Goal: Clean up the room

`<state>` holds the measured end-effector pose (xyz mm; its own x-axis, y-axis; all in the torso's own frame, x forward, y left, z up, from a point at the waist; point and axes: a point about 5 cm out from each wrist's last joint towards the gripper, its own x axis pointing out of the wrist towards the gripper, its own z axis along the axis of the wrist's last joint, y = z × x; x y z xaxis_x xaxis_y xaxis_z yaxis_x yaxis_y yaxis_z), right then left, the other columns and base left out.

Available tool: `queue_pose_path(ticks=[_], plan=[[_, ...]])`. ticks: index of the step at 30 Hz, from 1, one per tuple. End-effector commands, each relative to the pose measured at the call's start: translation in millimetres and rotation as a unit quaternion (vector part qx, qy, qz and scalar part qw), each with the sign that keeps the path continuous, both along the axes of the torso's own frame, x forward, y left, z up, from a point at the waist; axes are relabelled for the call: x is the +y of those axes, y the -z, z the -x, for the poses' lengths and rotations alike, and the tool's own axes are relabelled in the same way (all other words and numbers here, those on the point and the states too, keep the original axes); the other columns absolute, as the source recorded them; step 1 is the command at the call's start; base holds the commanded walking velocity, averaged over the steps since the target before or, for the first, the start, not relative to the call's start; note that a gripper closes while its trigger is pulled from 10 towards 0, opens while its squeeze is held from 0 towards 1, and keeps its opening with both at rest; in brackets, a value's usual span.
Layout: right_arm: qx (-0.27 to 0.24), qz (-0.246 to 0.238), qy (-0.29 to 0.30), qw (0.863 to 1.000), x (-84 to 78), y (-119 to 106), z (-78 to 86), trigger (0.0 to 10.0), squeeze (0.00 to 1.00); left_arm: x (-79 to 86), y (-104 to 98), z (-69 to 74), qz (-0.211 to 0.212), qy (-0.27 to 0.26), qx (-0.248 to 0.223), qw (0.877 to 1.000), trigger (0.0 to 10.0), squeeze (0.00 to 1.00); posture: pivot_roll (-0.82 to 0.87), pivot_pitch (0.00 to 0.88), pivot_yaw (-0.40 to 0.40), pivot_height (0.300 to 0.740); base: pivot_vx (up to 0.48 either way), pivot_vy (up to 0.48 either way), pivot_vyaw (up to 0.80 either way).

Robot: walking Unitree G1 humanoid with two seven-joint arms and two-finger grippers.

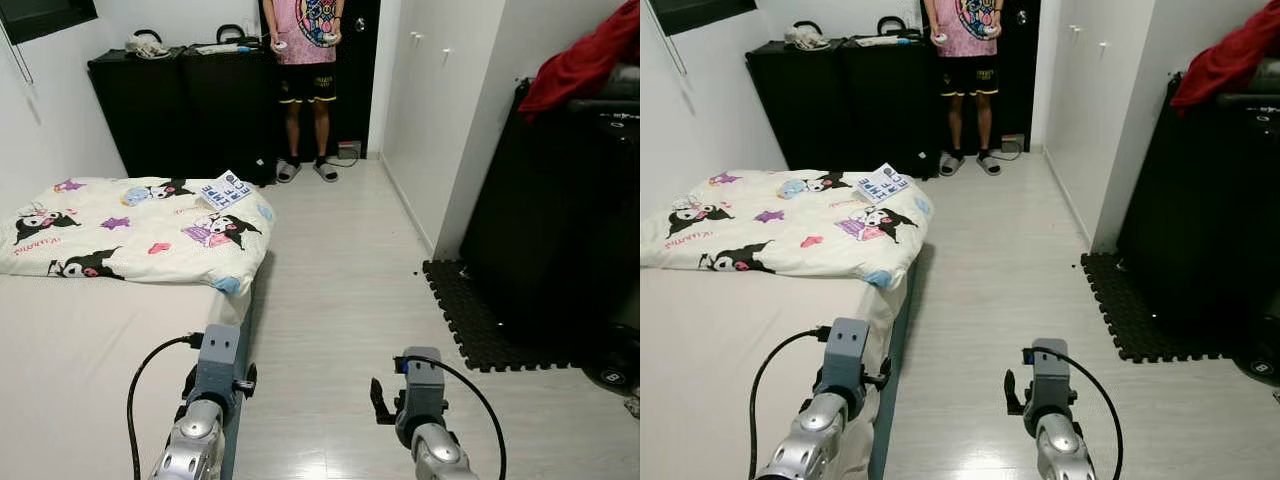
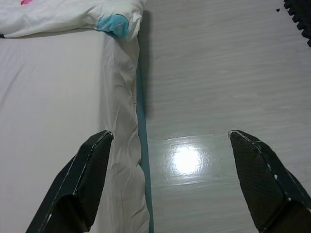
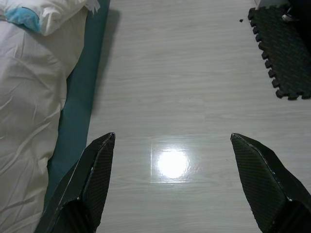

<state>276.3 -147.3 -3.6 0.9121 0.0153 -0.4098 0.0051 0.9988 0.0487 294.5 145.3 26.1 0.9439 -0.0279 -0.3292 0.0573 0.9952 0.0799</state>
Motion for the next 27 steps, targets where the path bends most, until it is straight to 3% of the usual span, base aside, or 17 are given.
queue_pose_path(ticks=[1,8,14,21,27], plan=[[-0.008,-0.002,0.0,1.0,3.4,-0.3,1.0,10.0,0.0,5.7,0.0,0.8,-0.006,-0.002,-0.003,1.0,10.0,0.0,0.0,0.048,0.043,0.74,0.0,0.0,0.0],[-0.015,-0.053,0.028,0.998,8.7,-3.7,-4.4,10.0,0.0,12.6,-10.0,-11.3,-0.003,0.005,-0.008,1.0,10.0,0.0,0.04,0.019,0.095,0.74,0.0,0.0,0.0],[-0.012,-0.016,-0.011,1.0,12.2,-5.4,-9.1,10.0,0.0,22.4,-16.0,-18.6,-0.015,0.0,-0.007,1.0,10.0,0.0,0.05,0.018,0.116,0.74,0.0,0.0,0.0],[-0.004,0.024,-0.053,0.998,-0.4,-7.6,-12.0,10.0,0.0,19.0,-1.3,-2.7,0.003,-0.054,-0.011,0.998,10.0,0.0,-0.02,0.0,-0.008,0.74,0.0,0.0,0.0],[0.009,0.048,-0.077,0.996,-5.6,-5.4,-10.9,10.0,0.0,12.6,7.1,6.7,0.01,-0.056,-0.001,0.998,10.0,0.0,-0.02,0.0,-0.038,0.74,0.0,0.0,0.0]])
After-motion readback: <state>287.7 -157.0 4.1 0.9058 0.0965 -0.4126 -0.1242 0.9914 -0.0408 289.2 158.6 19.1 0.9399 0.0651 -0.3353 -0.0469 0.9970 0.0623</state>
